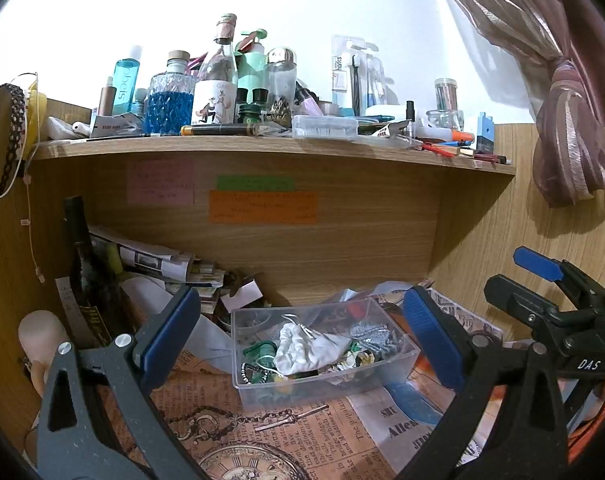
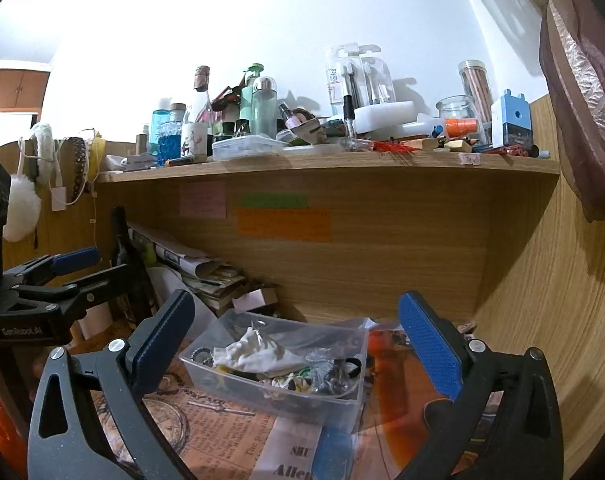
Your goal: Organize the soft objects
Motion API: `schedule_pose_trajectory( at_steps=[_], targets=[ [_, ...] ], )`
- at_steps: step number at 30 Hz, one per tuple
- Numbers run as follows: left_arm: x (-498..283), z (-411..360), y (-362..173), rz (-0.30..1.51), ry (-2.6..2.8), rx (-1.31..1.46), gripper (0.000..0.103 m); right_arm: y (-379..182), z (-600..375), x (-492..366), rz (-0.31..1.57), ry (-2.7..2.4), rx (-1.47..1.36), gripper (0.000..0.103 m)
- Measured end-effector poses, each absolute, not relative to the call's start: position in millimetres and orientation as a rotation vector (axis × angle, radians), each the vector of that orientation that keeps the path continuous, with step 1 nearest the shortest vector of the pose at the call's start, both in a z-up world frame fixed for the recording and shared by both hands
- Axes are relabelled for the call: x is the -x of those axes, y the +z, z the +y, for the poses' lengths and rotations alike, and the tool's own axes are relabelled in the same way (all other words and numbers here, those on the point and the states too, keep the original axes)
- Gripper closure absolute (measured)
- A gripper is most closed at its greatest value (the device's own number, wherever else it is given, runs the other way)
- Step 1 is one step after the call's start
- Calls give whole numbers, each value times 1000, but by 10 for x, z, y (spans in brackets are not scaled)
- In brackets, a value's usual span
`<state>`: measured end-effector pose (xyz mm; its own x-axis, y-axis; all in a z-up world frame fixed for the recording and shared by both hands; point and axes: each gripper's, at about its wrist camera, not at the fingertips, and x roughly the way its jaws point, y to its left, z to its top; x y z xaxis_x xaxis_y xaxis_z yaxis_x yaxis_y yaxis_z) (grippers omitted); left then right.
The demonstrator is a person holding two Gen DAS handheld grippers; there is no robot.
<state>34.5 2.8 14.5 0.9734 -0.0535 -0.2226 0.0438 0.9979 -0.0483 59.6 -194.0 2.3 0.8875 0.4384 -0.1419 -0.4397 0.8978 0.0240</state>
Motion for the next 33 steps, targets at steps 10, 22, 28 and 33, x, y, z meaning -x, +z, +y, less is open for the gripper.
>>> schedule_pose_trajectory(
  at_steps=[10,22,28,33],
  targets=[
    [-342,40,145,225,-49,42,0,23,-1938,-596,148,456,2,1],
    [-333,56,147,224,-44,44,0,12,-1942,-604,152,456,-3,1],
    [-345,68,135,228,-46,47,0,10,-1940,-600,150,457,-2,0],
    [-346,79,133,227,-51,48,0,9,-1930,-600,151,459,-1,0]
  ],
)
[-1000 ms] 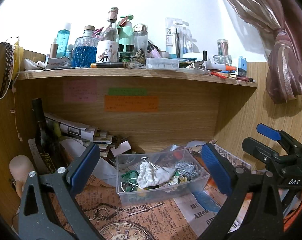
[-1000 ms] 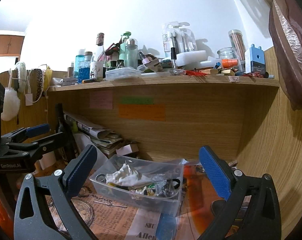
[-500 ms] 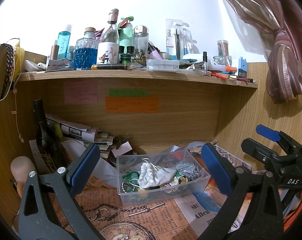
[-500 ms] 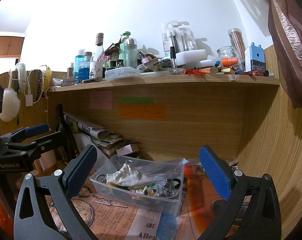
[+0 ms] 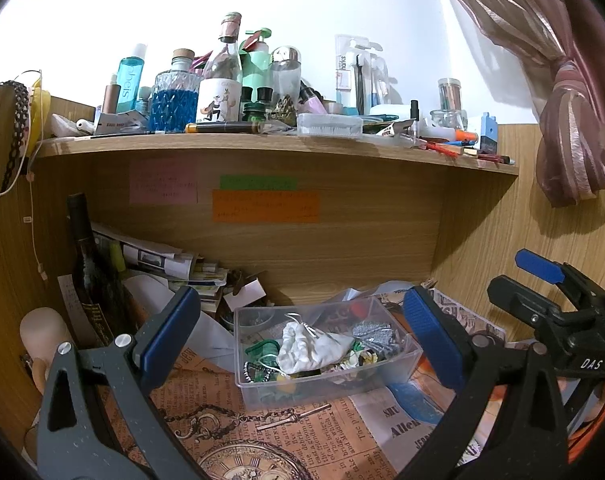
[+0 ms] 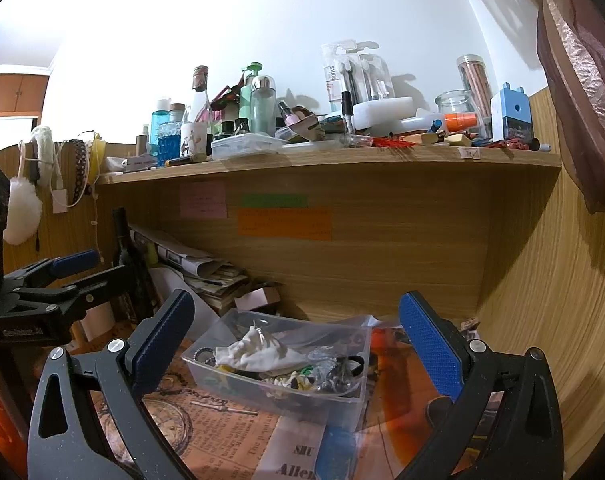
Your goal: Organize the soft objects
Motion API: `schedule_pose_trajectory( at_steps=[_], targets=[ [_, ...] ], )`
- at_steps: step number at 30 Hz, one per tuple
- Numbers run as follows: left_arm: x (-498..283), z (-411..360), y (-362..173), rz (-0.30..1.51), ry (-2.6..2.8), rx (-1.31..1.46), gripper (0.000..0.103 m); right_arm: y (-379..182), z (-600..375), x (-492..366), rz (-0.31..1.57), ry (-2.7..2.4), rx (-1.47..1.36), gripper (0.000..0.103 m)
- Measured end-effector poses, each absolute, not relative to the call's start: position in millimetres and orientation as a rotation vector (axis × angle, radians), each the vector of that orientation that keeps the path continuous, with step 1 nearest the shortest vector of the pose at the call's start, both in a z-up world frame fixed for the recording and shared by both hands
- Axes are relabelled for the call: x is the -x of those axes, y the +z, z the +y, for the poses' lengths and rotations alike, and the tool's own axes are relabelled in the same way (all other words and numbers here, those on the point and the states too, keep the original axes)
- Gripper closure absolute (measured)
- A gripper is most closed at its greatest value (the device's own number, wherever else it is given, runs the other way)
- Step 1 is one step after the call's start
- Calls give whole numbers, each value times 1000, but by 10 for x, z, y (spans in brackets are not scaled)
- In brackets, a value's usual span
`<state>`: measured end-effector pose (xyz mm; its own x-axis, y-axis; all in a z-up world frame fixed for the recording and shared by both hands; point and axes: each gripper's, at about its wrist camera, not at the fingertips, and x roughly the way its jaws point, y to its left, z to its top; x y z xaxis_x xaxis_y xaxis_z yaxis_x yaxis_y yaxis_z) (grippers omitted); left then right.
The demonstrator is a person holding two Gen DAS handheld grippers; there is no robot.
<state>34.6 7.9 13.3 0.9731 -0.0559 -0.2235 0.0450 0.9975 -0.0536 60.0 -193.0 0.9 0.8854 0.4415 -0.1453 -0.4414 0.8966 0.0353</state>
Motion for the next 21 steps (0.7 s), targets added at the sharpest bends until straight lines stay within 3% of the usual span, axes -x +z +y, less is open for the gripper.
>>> schedule_pose_trajectory(
  at_steps=[21],
  targets=[
    [-363,-9,108,234,-67,39,0,-25,-1906,-626,165,459,-2,0]
  ],
)
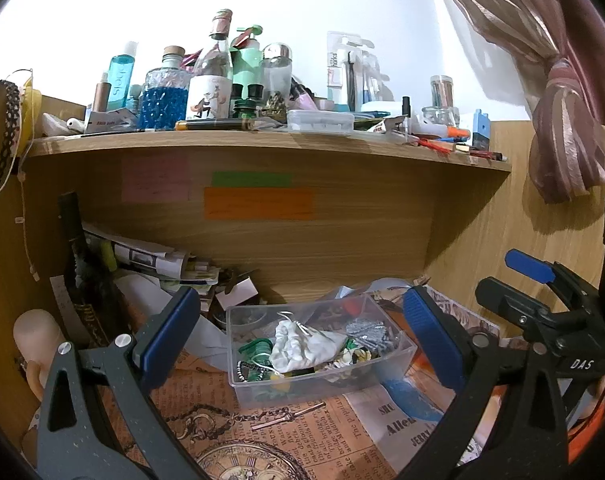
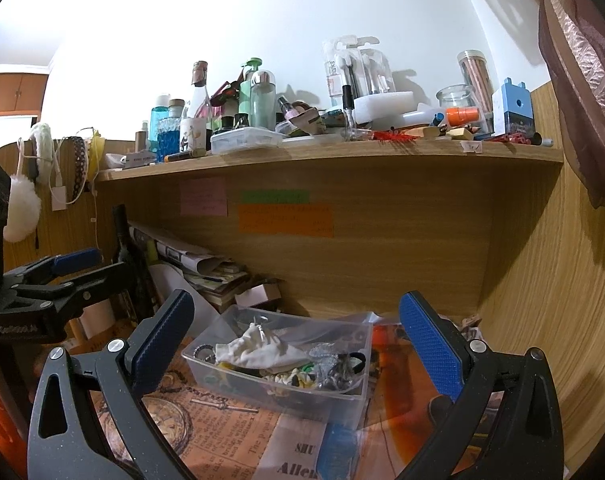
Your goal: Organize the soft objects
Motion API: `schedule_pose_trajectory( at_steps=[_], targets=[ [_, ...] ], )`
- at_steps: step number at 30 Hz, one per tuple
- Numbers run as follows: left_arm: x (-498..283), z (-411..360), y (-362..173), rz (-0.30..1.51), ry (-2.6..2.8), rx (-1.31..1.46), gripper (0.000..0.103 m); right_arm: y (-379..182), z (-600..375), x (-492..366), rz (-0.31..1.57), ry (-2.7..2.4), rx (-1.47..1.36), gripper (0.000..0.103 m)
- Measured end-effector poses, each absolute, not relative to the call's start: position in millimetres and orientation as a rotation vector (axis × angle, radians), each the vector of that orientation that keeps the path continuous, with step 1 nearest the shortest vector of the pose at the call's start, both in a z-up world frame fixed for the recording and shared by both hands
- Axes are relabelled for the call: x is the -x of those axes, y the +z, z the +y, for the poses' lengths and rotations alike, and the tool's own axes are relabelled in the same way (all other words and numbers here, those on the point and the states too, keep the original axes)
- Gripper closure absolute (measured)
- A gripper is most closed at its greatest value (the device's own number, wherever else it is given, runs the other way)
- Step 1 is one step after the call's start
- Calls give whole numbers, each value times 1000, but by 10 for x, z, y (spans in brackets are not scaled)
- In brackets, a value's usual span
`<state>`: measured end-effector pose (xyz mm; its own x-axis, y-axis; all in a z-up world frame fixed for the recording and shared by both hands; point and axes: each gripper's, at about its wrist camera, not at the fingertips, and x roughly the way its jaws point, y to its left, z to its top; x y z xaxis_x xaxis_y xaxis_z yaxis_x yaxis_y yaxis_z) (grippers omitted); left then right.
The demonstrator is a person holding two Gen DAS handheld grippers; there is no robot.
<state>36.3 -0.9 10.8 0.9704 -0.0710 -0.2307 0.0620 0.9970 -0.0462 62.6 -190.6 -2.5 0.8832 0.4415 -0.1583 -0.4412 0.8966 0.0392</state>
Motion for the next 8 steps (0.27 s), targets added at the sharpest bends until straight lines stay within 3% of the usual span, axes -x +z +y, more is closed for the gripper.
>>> schedule_pose_trajectory(
  at_steps=[8],
  targets=[
    [-378,-40,86,238,-61,35,0,-44,-1913,-659,177,460,-8,0]
  ],
)
